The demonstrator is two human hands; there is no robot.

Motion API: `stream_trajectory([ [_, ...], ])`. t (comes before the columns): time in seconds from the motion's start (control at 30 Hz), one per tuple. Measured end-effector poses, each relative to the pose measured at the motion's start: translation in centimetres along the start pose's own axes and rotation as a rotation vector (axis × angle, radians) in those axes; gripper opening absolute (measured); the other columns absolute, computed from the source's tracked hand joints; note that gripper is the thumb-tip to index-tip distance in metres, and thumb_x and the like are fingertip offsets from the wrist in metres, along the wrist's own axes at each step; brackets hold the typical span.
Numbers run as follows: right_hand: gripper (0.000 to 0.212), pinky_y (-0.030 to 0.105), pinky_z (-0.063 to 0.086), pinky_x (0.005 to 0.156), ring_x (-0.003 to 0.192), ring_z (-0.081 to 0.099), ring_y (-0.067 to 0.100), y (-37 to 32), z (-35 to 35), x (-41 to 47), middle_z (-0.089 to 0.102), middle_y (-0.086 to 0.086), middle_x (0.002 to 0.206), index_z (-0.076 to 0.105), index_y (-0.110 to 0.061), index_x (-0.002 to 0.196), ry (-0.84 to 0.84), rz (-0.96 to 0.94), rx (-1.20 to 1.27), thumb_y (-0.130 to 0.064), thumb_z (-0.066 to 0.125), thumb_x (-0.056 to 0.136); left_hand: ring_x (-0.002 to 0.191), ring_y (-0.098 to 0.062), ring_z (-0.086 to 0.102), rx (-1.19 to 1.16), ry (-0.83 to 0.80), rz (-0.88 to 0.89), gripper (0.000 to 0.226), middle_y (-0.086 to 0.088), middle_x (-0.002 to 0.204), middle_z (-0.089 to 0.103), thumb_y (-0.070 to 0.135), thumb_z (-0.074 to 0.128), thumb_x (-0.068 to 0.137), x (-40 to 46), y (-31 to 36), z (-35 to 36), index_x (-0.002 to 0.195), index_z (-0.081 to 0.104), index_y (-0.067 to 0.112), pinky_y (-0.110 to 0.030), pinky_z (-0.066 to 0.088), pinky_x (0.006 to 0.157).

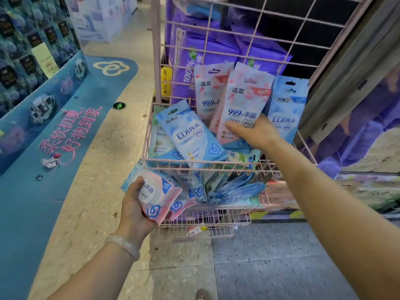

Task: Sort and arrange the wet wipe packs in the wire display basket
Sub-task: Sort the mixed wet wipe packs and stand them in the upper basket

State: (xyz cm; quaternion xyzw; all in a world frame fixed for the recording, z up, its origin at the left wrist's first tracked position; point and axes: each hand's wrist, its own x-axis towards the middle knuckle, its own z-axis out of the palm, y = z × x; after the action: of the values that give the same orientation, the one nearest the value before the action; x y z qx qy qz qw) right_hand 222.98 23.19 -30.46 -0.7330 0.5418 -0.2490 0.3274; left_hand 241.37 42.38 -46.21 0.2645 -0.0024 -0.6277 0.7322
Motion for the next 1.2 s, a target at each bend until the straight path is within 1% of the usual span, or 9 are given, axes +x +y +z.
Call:
stream_trajectory([
  [0.13, 0.069, 0.046, 0.049, 0.093, 0.106, 0.056, 0.026, -0.1, -0.9, -0.6, 0.058, 0.008, 0.119, 0.046, -0.005, 0.12, 0.035, 0.076, 0.026, -0.045, 0.073, 0.07, 0.091, -0.034, 0.07, 0.011, -0.008, -0.022, 0.035, -0.015, 0.1, 0.074, 0.041, 0.063, 0.075, 0.0, 0.0, -0.4, 0.088, 0.077, 0.012, -0.051, 0.056, 0.067],
  [0.27, 0.061, 0.045, 0.054, 0.084, 0.104, 0.058, 0.026, -0.2, -1.6, -2.0, 0.052, 0.005, 0.109, 0.039, -0.01, 0.116, 0.173, 0.104, 0.278, -0.039, 0.072, 0.074, 0.093, -0.035, 0.069, 0.031, 0.009, -0.026, 0.036, -0.016, 0.103, 0.073, 0.041, 0.069, 0.071, -0.1, 0.1, -0.7, 0.09, 0.077, 0.012, -0.05, 0.056, 0.067],
  [0.43, 0.059, 0.006, 0.045, 0.05, 0.075, 0.054, 0.003, -0.8, -2.5, -4.6, 0.054, 0.0, 0.097, 0.041, -0.01, 0.122, 0.358, -0.08, 0.243, -0.037, 0.07, 0.077, 0.089, -0.03, 0.071, 0.066, 0.074, 0.022, 0.032, -0.012, 0.099, 0.075, 0.042, 0.062, 0.076, -0.2, 0.0, -0.8, 0.083, 0.078, 0.015, -0.044, 0.057, 0.066],
  [0.53, 0.027, 0.014, 0.048, 0.055, 0.064, 0.057, 0.006, -0.1, -2.3, -7.8, 0.062, -0.006, 0.078, 0.058, -0.022, 0.094, 0.391, -0.247, 0.32, -0.041, 0.066, 0.076, 0.085, -0.027, 0.072, 0.08, 0.078, 0.036, 0.033, -0.01, 0.095, 0.076, 0.04, 0.055, 0.083, -0.4, 0.1, -0.9, 0.082, 0.078, 0.017, -0.042, 0.058, 0.062],
  [0.63, 0.016, 0.018, 0.049, 0.055, 0.064, 0.062, 0.007, 2.3, 2.4, -12.0, 0.065, -0.01, 0.068, 0.062, -0.033, 0.075, -0.068, -0.126, 0.318, -0.048, 0.066, 0.07, 0.083, -0.027, 0.073, 0.088, 0.093, 0.042, 0.032, -0.01, 0.094, 0.076, 0.039, 0.055, 0.083, -0.5, 0.4, -1.0, 0.081, 0.078, 0.017, -0.041, 0.058, 0.062],
  [0.7, 0.033, 0.023, 0.053, 0.076, 0.094, 0.062, 0.013, 4.6, 7.0, -13.6, 0.065, -0.008, 0.099, 0.058, -0.031, 0.1, -0.341, -0.025, 0.063, -0.042, 0.071, 0.072, 0.081, -0.027, 0.073, 0.099, 0.118, 0.042, 0.032, -0.01, 0.092, 0.076, 0.039, 0.056, 0.083, -0.6, 0.4, -1.2, 0.078, 0.078, 0.017, -0.042, 0.058, 0.062],
  [0.77, 0.077, 0.033, 0.042, 0.102, 0.124, 0.046, 0.019, 6.4, 11.3, -14.0, 0.047, 0.004, 0.134, 0.037, -0.021, 0.134, -0.431, 0.012, -0.093, -0.037, 0.076, 0.07, 0.08, -0.027, 0.073, 0.105, 0.143, 0.04, 0.031, -0.01, 0.092, 0.076, 0.039, 0.056, 0.083, -0.7, 0.5, -1.6, 0.078, 0.078, 0.018, -0.043, 0.059, 0.064],
  [0.9, 0.111, 0.036, 0.029, 0.109, 0.137, 0.026, 0.026, 7.0, 17.3, -13.5, 0.026, 0.01, 0.148, 0.009, -0.023, 0.147, -0.368, -0.041, -0.06, -0.036, 0.081, 0.063, 0.081, -0.029, 0.072, 0.11, 0.171, 0.038, 0.031, -0.012, 0.093, 0.075, 0.037, 0.057, 0.083, -1.0, 0.6, -2.5, 0.079, 0.078, 0.015, -0.043, 0.058, 0.064],
  [1.2, 0.099, 0.039, 0.038, 0.105, 0.127, 0.039, 0.024, 6.5, 18.5, -13.2, 0.038, 0.006, 0.136, 0.026, -0.026, 0.142, -0.094, -0.091, 0.144, -0.043, 0.076, 0.058, 0.085, -0.026, 0.072, 0.159, 0.017, 0.004, 0.032, -0.01, 0.096, 0.075, 0.038, 0.065, 0.067, -0.1, 1.0, -0.8, 0.085, 0.078, 0.015, -0.04, 0.059, 0.066],
])
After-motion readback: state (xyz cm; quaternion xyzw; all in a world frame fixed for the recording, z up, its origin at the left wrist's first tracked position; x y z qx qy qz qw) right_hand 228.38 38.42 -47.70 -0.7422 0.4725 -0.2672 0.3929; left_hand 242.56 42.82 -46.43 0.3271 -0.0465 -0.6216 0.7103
